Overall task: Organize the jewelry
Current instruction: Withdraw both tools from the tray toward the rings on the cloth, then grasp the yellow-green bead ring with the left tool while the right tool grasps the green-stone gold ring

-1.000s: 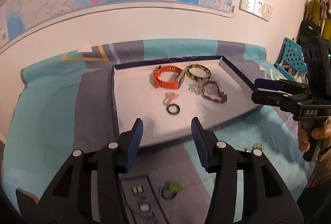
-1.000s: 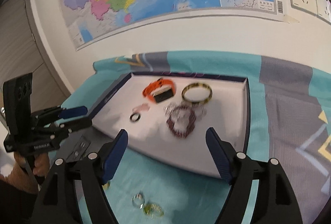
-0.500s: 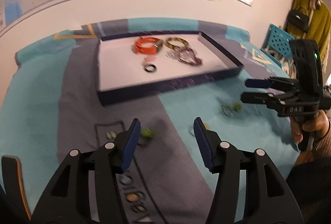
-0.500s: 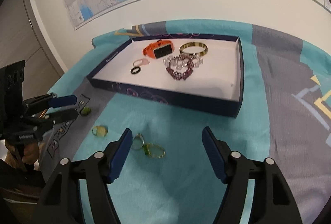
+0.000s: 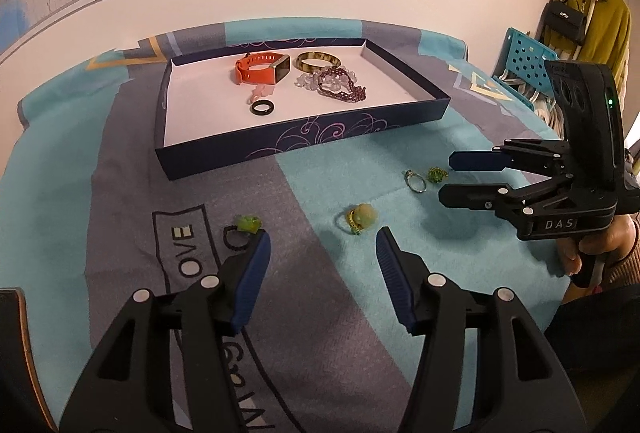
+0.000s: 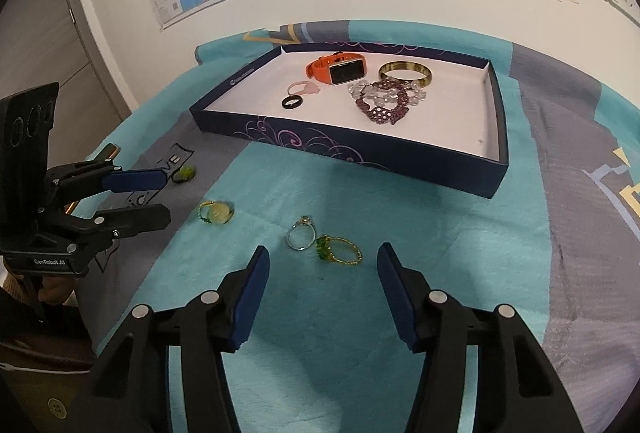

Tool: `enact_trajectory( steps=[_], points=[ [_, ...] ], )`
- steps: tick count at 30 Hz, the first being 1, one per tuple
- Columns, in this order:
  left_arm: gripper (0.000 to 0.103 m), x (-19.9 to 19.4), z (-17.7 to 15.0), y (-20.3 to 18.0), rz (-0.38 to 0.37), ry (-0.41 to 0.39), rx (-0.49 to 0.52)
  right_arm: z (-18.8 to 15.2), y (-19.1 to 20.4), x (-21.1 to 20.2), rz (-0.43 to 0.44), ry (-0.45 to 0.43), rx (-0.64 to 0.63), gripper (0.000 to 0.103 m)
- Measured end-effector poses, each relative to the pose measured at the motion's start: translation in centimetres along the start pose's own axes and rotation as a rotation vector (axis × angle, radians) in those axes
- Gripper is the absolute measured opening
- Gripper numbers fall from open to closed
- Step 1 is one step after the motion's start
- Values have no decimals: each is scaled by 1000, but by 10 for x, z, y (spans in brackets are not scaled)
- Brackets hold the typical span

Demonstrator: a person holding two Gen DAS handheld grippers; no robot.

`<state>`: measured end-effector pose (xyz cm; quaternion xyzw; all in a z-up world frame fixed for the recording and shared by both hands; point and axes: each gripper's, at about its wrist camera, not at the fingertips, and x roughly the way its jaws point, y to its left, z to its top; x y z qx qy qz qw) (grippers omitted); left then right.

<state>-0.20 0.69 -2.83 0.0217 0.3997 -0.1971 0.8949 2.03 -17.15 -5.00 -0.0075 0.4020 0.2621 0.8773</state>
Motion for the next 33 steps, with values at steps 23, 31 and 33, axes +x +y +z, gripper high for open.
enact_trajectory(
  steps=[23, 31, 33],
  points=[
    [49, 33, 13, -19, -21, 73, 37, 5, -3, 7, -20, 10, 7, 36],
    [25, 36, 16, -21, -10, 76, 38, 5, -3, 9, -26, 13, 1, 33],
    [22, 37, 15, -22, -8, 77, 40, 5, -3, 9, -27, 14, 1, 33]
  ],
)
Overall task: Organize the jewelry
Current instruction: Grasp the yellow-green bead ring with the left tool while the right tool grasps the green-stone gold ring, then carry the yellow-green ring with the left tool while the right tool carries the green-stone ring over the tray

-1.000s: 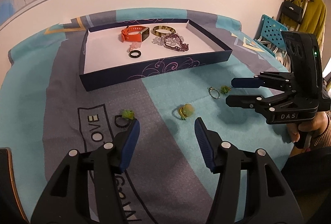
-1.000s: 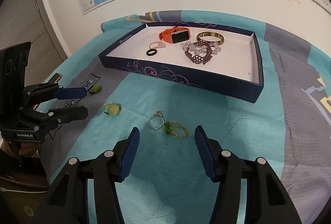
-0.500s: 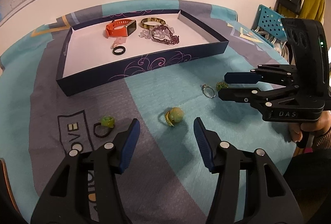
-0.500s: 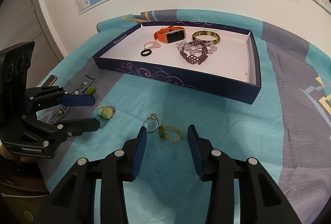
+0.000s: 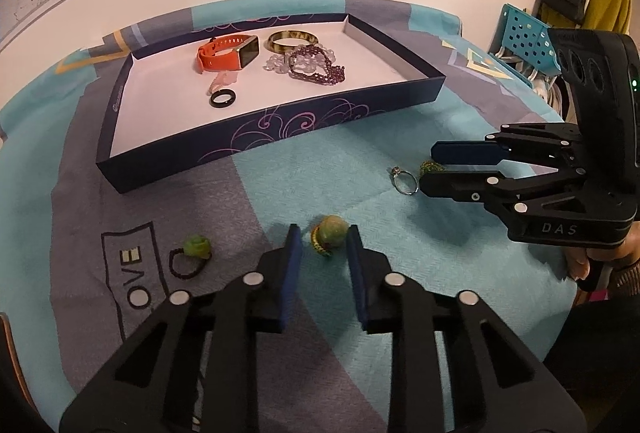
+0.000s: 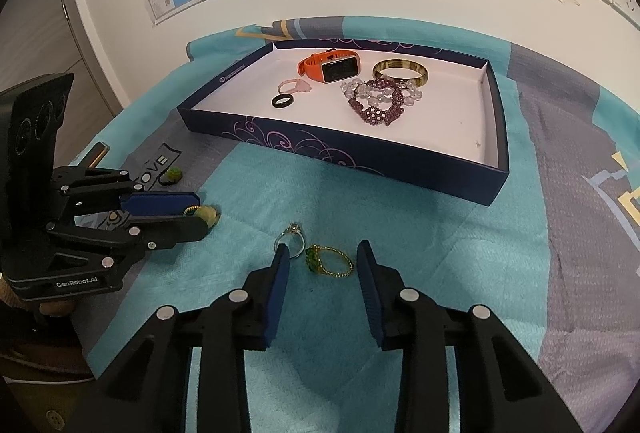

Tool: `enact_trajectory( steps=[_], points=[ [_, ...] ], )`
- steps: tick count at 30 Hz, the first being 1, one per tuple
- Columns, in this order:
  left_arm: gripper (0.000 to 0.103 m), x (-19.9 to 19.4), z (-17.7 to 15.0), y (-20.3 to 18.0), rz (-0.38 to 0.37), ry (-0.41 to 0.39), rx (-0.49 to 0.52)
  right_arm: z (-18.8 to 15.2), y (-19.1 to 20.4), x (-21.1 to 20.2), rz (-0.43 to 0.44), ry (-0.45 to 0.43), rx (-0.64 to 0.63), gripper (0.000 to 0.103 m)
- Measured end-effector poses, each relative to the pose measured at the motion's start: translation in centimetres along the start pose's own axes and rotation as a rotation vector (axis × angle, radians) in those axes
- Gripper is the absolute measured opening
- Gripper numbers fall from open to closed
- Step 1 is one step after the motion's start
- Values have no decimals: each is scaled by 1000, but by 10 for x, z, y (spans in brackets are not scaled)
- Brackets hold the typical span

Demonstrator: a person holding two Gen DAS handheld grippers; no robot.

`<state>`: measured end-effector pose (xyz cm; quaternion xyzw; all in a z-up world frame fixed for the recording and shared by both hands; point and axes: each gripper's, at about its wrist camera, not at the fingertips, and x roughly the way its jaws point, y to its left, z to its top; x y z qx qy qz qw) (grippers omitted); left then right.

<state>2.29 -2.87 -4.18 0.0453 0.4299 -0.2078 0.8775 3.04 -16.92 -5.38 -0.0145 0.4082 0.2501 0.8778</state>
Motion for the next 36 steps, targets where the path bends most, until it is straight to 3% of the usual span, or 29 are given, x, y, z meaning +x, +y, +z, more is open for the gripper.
enact_trajectory(
  steps=[12, 15, 36],
  points=[
    [16, 0, 0, 1, 14, -1, -8, 0, 0, 1, -4, 0, -3, 17],
    [15, 0, 0, 3, 9, -1, -19, 0, 0, 0, 1, -4, 0, 4],
    [15, -15, 2, 9, 4, -46, -45, 5, 1, -17, 31, -66, 20, 3]
  ],
)
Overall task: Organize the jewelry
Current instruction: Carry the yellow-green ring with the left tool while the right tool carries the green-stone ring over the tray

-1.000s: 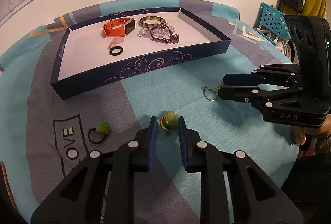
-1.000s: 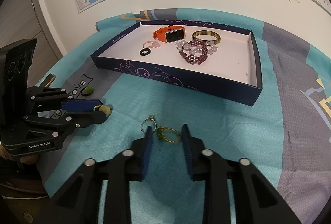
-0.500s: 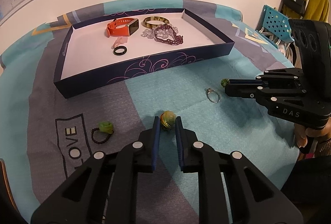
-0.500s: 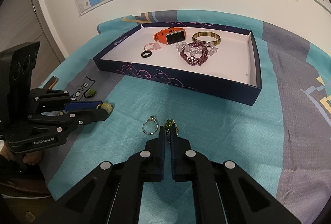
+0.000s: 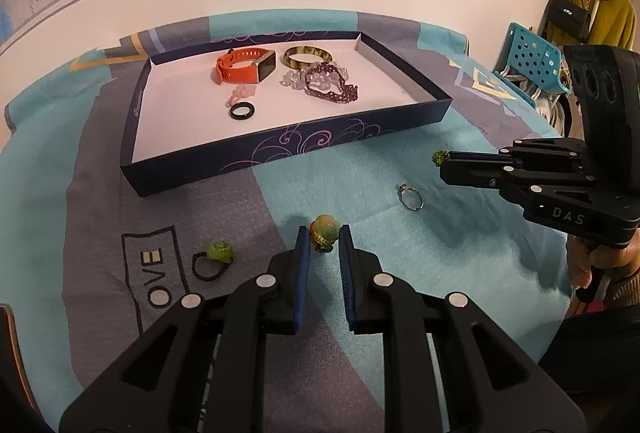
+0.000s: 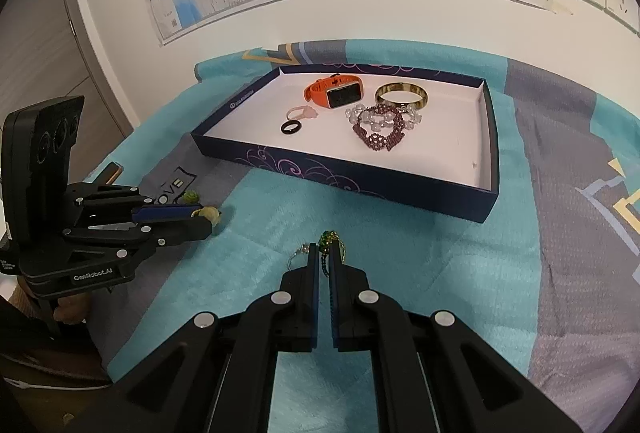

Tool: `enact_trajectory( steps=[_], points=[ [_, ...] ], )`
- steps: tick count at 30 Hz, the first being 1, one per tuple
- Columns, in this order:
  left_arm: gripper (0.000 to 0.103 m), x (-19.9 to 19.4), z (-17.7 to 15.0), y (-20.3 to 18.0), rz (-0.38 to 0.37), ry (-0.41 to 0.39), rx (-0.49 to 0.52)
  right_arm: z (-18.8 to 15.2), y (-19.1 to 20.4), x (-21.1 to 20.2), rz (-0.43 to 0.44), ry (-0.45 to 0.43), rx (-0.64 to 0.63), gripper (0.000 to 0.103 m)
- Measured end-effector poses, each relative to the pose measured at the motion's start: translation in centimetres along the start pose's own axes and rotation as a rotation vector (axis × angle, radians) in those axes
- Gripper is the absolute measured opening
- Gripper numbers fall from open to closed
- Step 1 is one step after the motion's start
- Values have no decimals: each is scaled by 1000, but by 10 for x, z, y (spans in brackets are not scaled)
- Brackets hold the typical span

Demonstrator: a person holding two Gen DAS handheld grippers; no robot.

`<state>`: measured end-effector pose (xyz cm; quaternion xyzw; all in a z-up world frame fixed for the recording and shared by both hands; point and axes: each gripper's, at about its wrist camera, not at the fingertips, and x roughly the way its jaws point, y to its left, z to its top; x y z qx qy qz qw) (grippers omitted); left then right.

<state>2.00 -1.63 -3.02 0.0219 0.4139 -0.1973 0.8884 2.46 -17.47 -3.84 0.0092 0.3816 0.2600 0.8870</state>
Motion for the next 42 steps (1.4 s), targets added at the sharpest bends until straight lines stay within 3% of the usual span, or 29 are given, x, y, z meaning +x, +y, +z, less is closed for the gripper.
enact_trajectory(
  steps=[42],
  points=[
    [15, -20, 34, 8, 10, -91, 14, 37, 0, 1, 16, -69, -22, 3]
  ],
)
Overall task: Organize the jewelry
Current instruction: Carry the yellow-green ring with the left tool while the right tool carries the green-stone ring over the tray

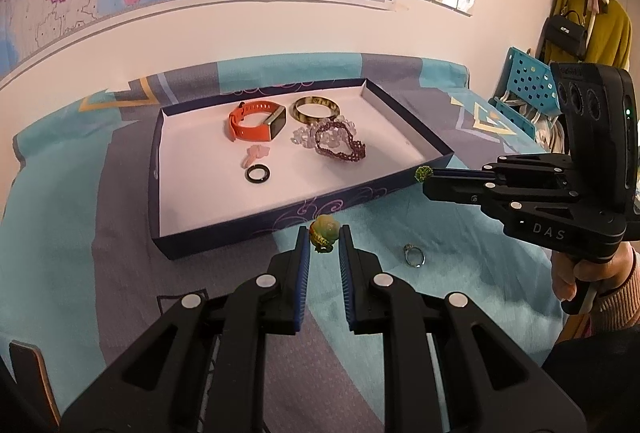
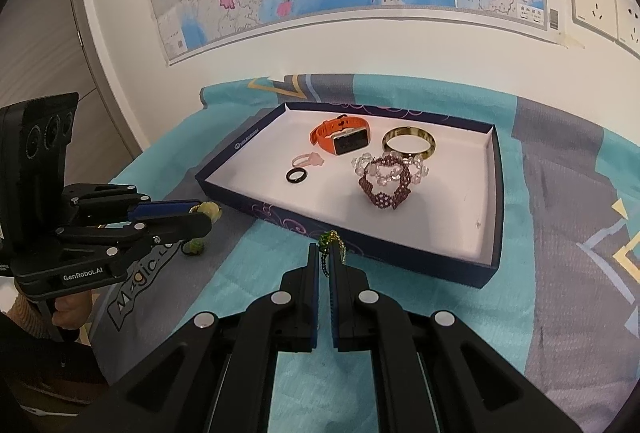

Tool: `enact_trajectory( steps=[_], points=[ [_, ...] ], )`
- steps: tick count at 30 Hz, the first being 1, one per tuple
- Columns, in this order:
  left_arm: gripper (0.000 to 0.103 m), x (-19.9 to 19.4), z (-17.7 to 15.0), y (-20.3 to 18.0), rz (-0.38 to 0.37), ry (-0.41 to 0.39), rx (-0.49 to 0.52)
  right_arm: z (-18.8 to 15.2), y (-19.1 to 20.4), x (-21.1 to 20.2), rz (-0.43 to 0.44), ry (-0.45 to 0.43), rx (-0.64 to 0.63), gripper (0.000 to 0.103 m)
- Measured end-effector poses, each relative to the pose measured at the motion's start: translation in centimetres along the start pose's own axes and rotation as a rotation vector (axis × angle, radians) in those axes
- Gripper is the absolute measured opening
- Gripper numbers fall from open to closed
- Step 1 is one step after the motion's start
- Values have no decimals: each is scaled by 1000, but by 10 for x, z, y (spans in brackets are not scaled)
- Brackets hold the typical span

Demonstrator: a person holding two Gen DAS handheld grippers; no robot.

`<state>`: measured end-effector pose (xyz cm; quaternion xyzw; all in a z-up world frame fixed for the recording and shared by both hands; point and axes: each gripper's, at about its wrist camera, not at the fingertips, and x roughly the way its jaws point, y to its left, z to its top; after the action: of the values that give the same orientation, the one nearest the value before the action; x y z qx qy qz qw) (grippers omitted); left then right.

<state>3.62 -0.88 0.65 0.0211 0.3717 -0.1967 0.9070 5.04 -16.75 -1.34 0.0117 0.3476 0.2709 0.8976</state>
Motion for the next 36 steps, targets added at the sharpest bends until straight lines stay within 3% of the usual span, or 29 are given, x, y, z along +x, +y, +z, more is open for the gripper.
enact_trajectory(
  steps=[36],
  points=[
    [15, 19, 28, 16, 41, -5, -2, 33, -17, 17, -18, -20, -5, 3]
  ],
)
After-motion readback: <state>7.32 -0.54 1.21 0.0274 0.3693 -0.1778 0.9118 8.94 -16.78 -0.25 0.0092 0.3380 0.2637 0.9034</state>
